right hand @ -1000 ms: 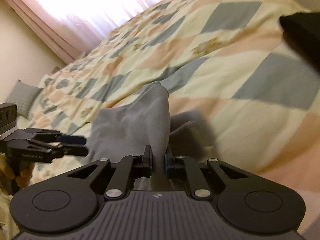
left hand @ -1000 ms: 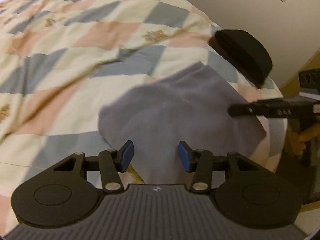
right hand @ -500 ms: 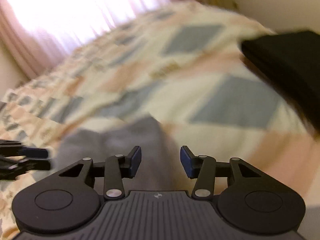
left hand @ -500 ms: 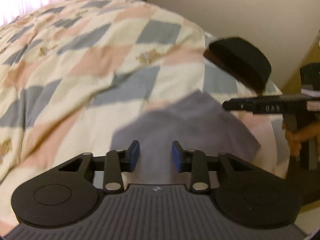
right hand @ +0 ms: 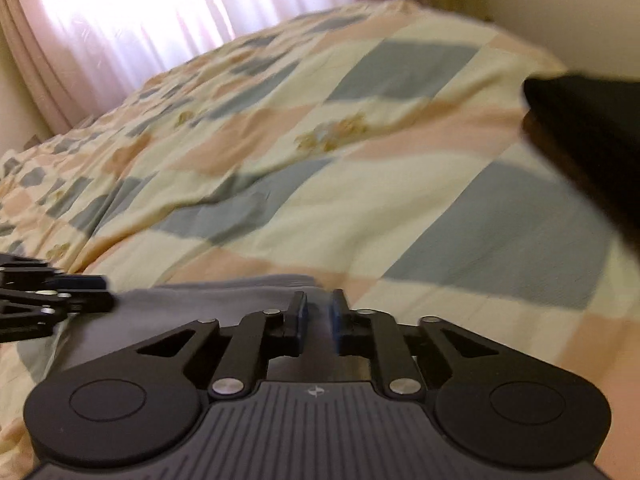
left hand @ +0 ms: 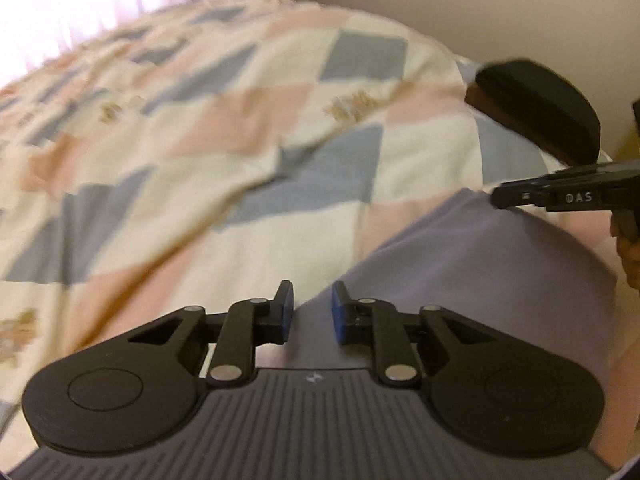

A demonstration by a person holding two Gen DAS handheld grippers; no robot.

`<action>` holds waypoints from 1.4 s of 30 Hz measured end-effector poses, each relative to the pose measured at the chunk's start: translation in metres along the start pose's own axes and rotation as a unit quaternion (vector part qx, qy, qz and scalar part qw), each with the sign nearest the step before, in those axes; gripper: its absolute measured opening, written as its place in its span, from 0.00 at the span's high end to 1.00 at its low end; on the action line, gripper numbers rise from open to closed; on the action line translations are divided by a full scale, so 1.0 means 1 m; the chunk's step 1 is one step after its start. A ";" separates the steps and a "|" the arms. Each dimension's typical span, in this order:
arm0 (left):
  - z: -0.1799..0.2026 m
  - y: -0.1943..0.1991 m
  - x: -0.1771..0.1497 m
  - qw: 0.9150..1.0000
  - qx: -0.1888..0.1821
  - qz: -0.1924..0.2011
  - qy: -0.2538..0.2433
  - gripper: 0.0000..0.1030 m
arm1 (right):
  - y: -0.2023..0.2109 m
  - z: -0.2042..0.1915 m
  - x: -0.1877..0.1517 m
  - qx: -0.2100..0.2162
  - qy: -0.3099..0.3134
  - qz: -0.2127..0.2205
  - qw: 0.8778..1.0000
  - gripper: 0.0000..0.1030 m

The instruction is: Fold clothes

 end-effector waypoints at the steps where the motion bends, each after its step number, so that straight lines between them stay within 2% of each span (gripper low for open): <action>1: 0.003 0.013 0.003 1.000 -0.006 0.008 0.004 0.86 | 0.013 -0.002 0.001 0.001 -0.003 0.007 1.000 0.80; 3: 0.016 0.038 0.006 0.999 -0.027 0.016 0.008 0.86 | 0.039 -0.010 0.002 0.003 -0.003 0.018 1.000 0.80; 5: 0.035 0.057 -0.001 0.999 -0.050 0.014 -0.007 0.85 | 0.064 -0.028 -0.012 0.016 0.017 0.012 1.000 0.80; 7: 0.054 0.059 -0.020 0.997 -0.059 -0.004 -0.045 0.83 | 0.078 -0.043 -0.036 0.029 0.040 -0.011 0.999 0.81; 9: 0.059 0.050 -0.042 0.997 -0.050 -0.026 -0.061 0.83 | 0.074 -0.048 -0.063 0.016 0.079 -0.048 0.996 0.82; 11: 0.049 0.037 -0.062 0.997 -0.035 -0.044 -0.046 0.81 | 0.065 -0.038 -0.078 -0.004 0.097 -0.057 0.994 1.00; 14: 0.040 0.048 -0.063 0.998 -0.016 -0.055 -0.039 0.83 | 0.065 -0.019 -0.073 -0.024 0.076 -0.061 0.995 1.00; 16: 0.047 0.064 -0.056 0.998 -0.022 -0.053 -0.038 0.86 | 0.074 -0.015 -0.064 -0.035 0.067 -0.059 0.995 0.99; 17: 0.052 0.073 -0.051 0.998 -0.029 -0.050 -0.035 0.86 | 0.080 -0.019 -0.060 -0.029 0.067 -0.056 0.996 0.88; 21: 0.084 0.089 -0.047 0.996 -0.070 -0.048 -0.023 0.85 | 0.098 -0.056 -0.059 0.026 0.079 -0.046 0.995 0.87; 24: 0.109 0.076 -0.073 0.992 -0.088 -0.071 -0.047 0.82 | 0.091 -0.082 -0.080 0.059 0.132 -0.070 0.987 0.84; 26: 0.114 0.064 -0.092 0.989 -0.083 -0.104 -0.058 0.82 | 0.080 -0.078 -0.097 0.036 0.186 -0.096 0.977 0.84; 28: 0.110 0.061 -0.099 0.987 -0.076 -0.134 -0.037 0.82 | 0.075 -0.063 -0.109 0.000 0.224 -0.113 0.968 0.86; 31: 0.106 0.070 -0.092 0.984 -0.068 -0.165 0.004 0.75 | 0.085 -0.049 -0.102 -0.025 0.199 -0.118 0.972 0.85; 33: 0.109 0.077 -0.081 0.985 -0.074 -0.156 0.023 0.61 | 0.095 -0.053 -0.093 -0.027 0.182 -0.103 0.977 0.84; 34: 0.112 0.078 -0.078 0.985 -0.080 -0.150 0.027 0.59 | 0.100 -0.059 -0.089 -0.022 0.175 -0.093 0.980 0.80; 35: 0.115 0.077 -0.077 0.985 -0.083 -0.146 0.028 0.56 | 0.103 -0.065 -0.087 -0.017 0.168 -0.083 0.982 0.72; 37: 0.118 0.064 -0.090 0.984 -0.074 -0.160 0.022 0.55 | 0.097 -0.069 -0.090 -0.021 0.157 -0.082 0.984 0.65; 39: 0.117 0.052 -0.106 0.982 -0.062 -0.180 0.017 0.56 | 0.084 -0.063 -0.100 -0.037 0.144 -0.098 0.984 0.65; 42: 0.104 0.062 -0.113 0.978 -0.045 -0.202 0.039 0.56 | 0.082 -0.043 -0.112 -0.104 0.125 -0.132 0.978 0.70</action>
Point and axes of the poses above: each gripper's, at about its wrist camera, not at the fingertips, and y roughly against the way its jaws point, z to its right, x to its top, the point moved 7 cm from there along -y, roughly the way its jaws point, and after that the axes turned 7 degrees about z, right-handed, at the moved point
